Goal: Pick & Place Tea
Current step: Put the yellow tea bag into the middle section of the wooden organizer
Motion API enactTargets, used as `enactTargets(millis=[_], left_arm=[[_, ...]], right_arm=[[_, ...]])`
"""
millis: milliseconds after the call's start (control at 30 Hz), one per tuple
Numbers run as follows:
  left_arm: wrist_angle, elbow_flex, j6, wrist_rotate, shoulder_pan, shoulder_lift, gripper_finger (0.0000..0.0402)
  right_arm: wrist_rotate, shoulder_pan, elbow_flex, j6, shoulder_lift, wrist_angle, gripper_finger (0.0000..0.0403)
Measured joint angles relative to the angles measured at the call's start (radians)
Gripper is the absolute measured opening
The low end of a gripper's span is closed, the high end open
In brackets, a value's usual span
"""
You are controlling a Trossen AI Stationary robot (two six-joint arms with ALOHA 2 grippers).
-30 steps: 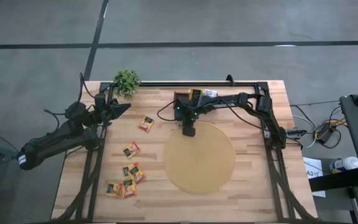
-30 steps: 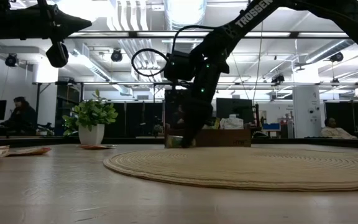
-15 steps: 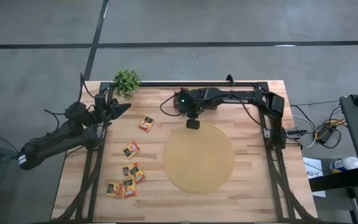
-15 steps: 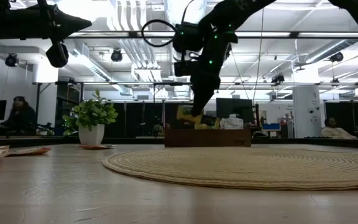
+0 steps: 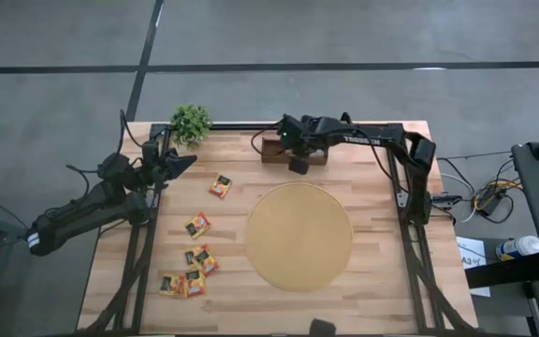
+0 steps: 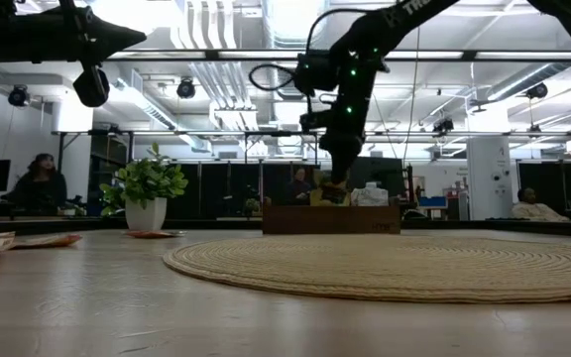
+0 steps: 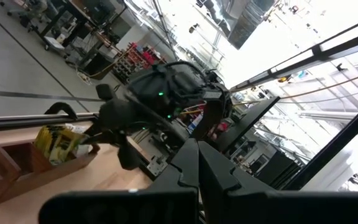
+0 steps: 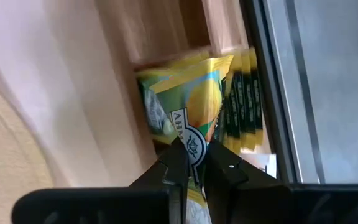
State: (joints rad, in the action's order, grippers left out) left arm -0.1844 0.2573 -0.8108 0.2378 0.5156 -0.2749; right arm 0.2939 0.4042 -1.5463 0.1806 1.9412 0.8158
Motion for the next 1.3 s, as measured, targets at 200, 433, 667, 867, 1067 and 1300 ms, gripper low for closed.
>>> enactTargets(millis=[200, 433, 667, 867, 1067, 1300], left_arm=[[-0.001, 0.000, 0.000, 0.000, 0.000, 0.000, 0.0000], [-0.008, 0.000, -0.001, 0.000, 0.000, 0.001, 0.0000], [-0.010, 0.000, -0.002, 0.000, 0.000, 0.001, 0.0000], [-0.010, 0.000, -0.002, 0.000, 0.000, 0.001, 0.0000], [-0.010, 0.000, -0.002, 0.000, 0.000, 0.001, 0.0000], [-0.010, 0.000, -0.004, 0.000, 0.000, 0.001, 0.0000]], right_arm=[[-0.002, 0.045, 0.020, 0.002, 0.028, -0.007, 0.0028], [-0.003, 0.053, 0.023, 0.003, 0.071, -0.014, 0.0029], [-0.003, 0.052, 0.023, 0.004, 0.072, -0.003, 0.0044], [-0.006, 0.052, 0.022, 0.003, 0.063, 0.000, 0.0098], [-0.006, 0.052, 0.021, 0.005, 0.057, -0.001, 0.0161], [-0.006, 0.052, 0.021, 0.019, 0.036, -0.003, 0.0214]])
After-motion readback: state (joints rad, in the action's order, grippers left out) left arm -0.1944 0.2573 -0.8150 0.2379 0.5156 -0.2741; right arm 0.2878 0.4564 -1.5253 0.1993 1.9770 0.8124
